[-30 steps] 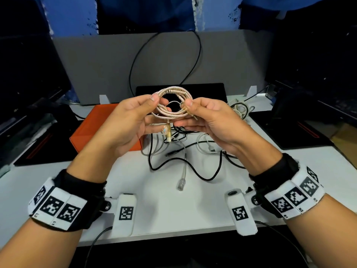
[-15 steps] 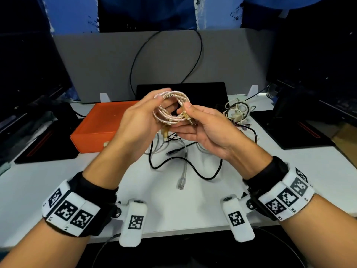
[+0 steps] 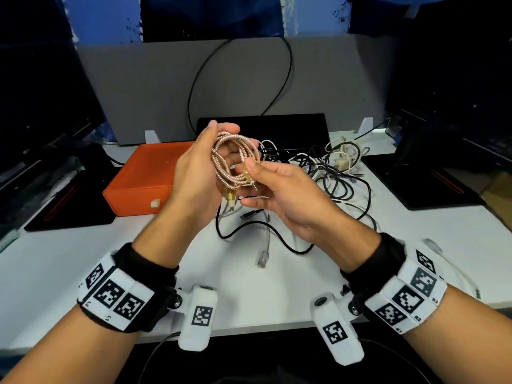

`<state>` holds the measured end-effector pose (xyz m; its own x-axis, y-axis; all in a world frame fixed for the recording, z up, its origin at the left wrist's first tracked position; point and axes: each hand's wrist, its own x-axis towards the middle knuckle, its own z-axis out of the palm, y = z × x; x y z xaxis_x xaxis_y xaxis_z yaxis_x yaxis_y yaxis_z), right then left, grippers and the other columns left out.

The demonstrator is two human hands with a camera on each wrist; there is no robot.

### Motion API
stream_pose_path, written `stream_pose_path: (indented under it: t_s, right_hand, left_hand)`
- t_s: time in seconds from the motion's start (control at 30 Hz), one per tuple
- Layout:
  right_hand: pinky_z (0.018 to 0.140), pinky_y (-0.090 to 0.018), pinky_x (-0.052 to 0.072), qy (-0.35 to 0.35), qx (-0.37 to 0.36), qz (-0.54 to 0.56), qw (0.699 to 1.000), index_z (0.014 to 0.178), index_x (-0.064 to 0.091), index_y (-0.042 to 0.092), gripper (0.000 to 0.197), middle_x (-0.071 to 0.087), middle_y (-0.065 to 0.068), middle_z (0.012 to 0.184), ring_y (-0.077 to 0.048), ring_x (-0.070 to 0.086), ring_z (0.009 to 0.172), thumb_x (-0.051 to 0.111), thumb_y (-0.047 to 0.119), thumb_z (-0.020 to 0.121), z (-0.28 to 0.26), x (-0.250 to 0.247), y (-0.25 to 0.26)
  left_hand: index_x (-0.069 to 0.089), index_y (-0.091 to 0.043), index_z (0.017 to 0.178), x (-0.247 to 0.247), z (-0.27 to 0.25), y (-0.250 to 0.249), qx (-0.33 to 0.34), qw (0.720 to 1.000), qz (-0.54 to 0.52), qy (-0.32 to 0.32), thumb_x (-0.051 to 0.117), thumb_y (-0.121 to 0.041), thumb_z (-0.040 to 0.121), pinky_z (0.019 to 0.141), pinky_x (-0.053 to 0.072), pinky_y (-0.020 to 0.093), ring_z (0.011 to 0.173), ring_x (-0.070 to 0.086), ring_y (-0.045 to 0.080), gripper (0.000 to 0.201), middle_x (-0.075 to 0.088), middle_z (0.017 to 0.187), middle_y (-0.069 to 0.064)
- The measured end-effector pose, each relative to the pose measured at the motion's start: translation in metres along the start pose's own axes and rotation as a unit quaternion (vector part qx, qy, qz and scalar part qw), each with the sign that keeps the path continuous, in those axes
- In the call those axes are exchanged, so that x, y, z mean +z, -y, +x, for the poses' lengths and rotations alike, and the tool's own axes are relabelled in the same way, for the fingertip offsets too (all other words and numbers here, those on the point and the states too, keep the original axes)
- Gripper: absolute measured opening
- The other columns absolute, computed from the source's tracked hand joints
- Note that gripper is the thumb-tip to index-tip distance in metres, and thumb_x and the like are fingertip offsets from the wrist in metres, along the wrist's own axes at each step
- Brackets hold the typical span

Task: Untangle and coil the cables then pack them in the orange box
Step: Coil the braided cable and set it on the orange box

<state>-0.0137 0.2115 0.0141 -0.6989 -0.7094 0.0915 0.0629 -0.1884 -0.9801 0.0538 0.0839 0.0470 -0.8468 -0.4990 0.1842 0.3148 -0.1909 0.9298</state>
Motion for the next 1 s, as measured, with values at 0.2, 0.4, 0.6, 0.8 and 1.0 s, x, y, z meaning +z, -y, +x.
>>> stream_pose_path:
  t_s: [0.2, 0.4, 0.6, 0.8, 1.0]
  right_hand:
    - [0.085, -0.033, 0.055, -0.02, -0.011, -0.008, 1.0, 0.104, 0.076, 0.012, 0.024, 0.075, -0.005, 0.096, -0.015, 0.068, 0.084, 0.059, 0.029, 0.104, 0.002, -0.007, 0.01]
    - [0.099, -0.039, 0.056, -0.012, 0.039, 0.046, 0.998, 0.121, 0.072, 0.007, 0.035, 0.076, -0.011, 0.117, -0.027, 0.074, 0.106, 0.06, 0.034, 0.103, 0.0, -0.002, 0.003]
    - [0.068, -0.027, 0.057, -0.008, 0.037, 0.031, 0.999, 0.119, 0.071, 0.008, 0.038, 0.077, -0.012, 0.096, -0.024, 0.073, 0.081, 0.057, 0.04, 0.104, -0.002, -0.003, 0.009]
    - [0.067, -0.03, 0.052, -0.042, -0.011, -0.051, 0.998, 0.114, 0.071, 0.001, 0.044, 0.071, -0.006, 0.086, -0.014, 0.065, 0.069, 0.059, 0.042, 0.103, 0.003, -0.01, 0.009]
    - [0.066, -0.025, 0.054, 0.001, 0.028, -0.077, 0.997, 0.118, 0.07, 0.01, 0.043, 0.072, -0.003, 0.091, -0.015, 0.067, 0.078, 0.052, 0.047, 0.105, 0.0, -0.009, 0.013]
  left_hand:
    - [0.069, -0.019, 0.116, -0.005, 0.001, -0.008, -0.001, 0.978, 0.209, 0.021, 0.039, -0.05, 0.107, 0.083, 0.058, 0.052, 0.097, 0.074, 0.036, 0.044, 0.078, 0.105, 0.004]
    - [0.059, -0.002, 0.127, 0.001, -0.001, -0.003, -0.044, 0.997, 0.058, 0.022, 0.032, -0.046, 0.11, 0.085, 0.061, 0.04, 0.106, 0.073, 0.03, 0.054, 0.076, 0.114, 0.014]
    - [0.069, -0.011, 0.124, -0.019, 0.015, -0.002, -0.075, 0.984, 0.139, 0.078, 0.039, -0.063, 0.102, 0.116, 0.036, 0.059, 0.117, 0.069, 0.028, 0.065, 0.073, 0.121, 0.012]
    - [0.068, -0.013, 0.112, -0.03, 0.015, -0.022, 0.035, 0.954, 0.292, 0.059, 0.068, -0.026, 0.097, 0.055, 0.054, 0.031, 0.056, 0.065, 0.019, 0.02, 0.074, 0.09, 0.014]
    - [0.071, -0.009, 0.11, -0.034, 0.016, -0.022, 0.041, 0.95, 0.3, 0.081, 0.068, -0.018, 0.097, 0.055, 0.055, 0.033, 0.055, 0.065, 0.022, 0.017, 0.075, 0.083, 0.012]
